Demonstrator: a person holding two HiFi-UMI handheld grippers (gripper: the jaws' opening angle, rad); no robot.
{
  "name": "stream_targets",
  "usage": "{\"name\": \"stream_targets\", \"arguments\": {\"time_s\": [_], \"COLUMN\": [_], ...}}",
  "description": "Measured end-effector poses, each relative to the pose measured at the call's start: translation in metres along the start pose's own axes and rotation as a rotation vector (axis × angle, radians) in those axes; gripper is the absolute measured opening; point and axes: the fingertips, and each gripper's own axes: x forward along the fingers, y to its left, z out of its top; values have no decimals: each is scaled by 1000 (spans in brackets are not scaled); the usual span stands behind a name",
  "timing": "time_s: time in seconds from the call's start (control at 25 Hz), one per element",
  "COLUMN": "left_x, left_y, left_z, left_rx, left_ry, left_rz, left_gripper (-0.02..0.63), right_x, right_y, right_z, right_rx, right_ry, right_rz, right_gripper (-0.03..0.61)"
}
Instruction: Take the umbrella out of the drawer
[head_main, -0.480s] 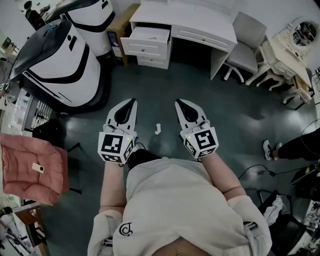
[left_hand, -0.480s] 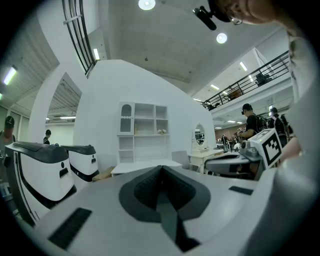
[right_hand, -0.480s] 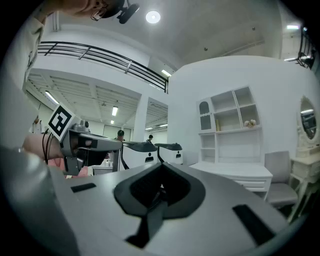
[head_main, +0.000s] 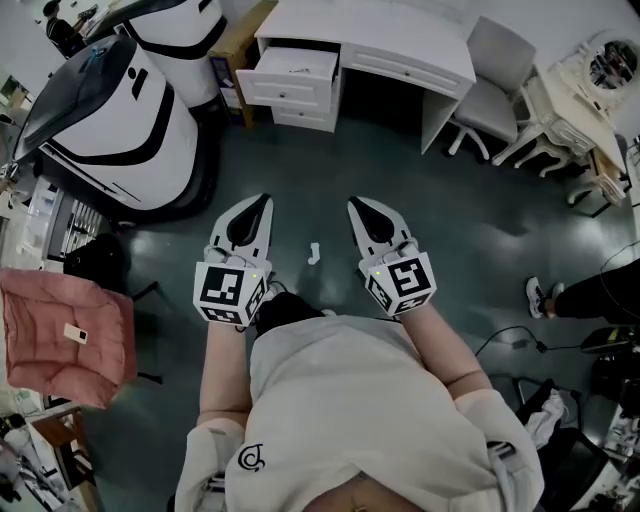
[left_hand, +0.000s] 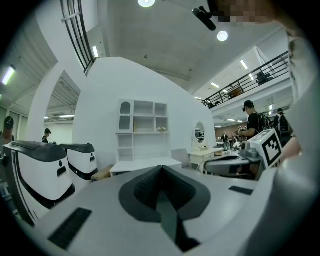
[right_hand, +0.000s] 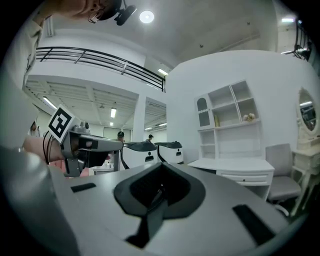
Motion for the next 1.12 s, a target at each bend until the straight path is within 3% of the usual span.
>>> {"name": "stream_targets", "arguments": {"time_s": [0.28,0.52,0.72,1.12], "left_x": [26,63,113,231], "left_y": [12,52,115,280], "left_z": [-8,-19,-23,1], "left_rx": [-2,-13,-19,-43], "left_ry": [34,54,71,52], "left_rz": [-13,-28,-78,-214], "left_gripper": [14,12,12,14], "right_x": [22,71,144,326], "right_y": [-18,-36,-55,-89], "right_z": [-10,-23,-30,-27], "right_rx": [18,38,57,78], "right_ry": [21,51,81,136], "right_rz": [-4,-22,-77,-215], "right_gripper": [6,6,6,6]}}
